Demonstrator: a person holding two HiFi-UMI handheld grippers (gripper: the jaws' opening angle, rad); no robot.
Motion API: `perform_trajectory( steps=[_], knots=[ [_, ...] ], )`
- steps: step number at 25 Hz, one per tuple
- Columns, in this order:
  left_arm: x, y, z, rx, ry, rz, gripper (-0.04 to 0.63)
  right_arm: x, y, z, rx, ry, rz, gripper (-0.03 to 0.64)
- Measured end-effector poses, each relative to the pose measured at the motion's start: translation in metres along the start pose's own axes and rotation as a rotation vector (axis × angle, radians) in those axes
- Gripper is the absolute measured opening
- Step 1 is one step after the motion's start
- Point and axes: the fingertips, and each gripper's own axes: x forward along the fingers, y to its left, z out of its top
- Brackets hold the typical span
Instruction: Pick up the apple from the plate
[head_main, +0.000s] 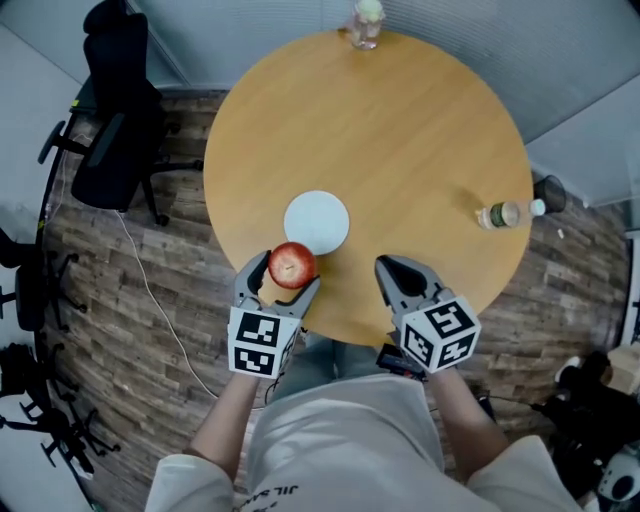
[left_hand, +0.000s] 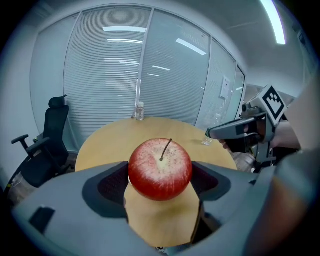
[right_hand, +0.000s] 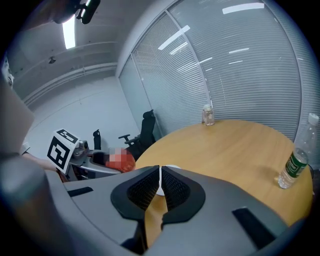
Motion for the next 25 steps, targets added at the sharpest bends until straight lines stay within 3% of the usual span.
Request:
perform_trajectory(
  steps=[15,25],
  knots=[
    [-0.041,-0.032,0.012,-0.047,-0.08,-0.027,0.39,-0.026,0.012,0.014,-0.025,-0.045,-0.009,0.034],
    [-0.049,-0.046,0.025,-0.01,-0.114,-0.027,0.39,-0.035,0.018,0.022,-0.069,-0.07,0.008,0.034]
  ],
)
